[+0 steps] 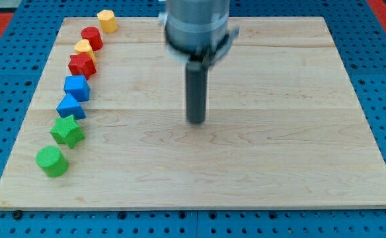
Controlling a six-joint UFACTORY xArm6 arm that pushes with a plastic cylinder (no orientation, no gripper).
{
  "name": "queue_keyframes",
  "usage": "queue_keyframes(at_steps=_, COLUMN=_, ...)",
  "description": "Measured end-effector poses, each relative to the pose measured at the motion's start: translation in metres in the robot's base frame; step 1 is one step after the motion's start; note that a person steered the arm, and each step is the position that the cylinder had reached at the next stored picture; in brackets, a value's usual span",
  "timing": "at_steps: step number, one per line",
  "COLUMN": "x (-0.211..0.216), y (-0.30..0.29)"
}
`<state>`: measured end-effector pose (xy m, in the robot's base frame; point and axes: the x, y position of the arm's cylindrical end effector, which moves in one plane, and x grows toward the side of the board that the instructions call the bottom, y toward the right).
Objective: Move the green circle close to the green star
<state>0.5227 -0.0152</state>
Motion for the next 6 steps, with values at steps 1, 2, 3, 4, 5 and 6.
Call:
queue_keyframes(at_steps=1, x=0.096, y=-0.050)
queue_keyframes(at_steps=2, x=0.096, y=-0.101)
queue_keyframes(at_steps=3, x=0.090, y=-0.189)
queue_keyframes(at_steps=4, x=0.063, y=-0.208)
queue_keyframes(at_steps=5, x=0.043, y=-0.216)
queue_keyframes(at_steps=6, x=0.044, y=-0.220)
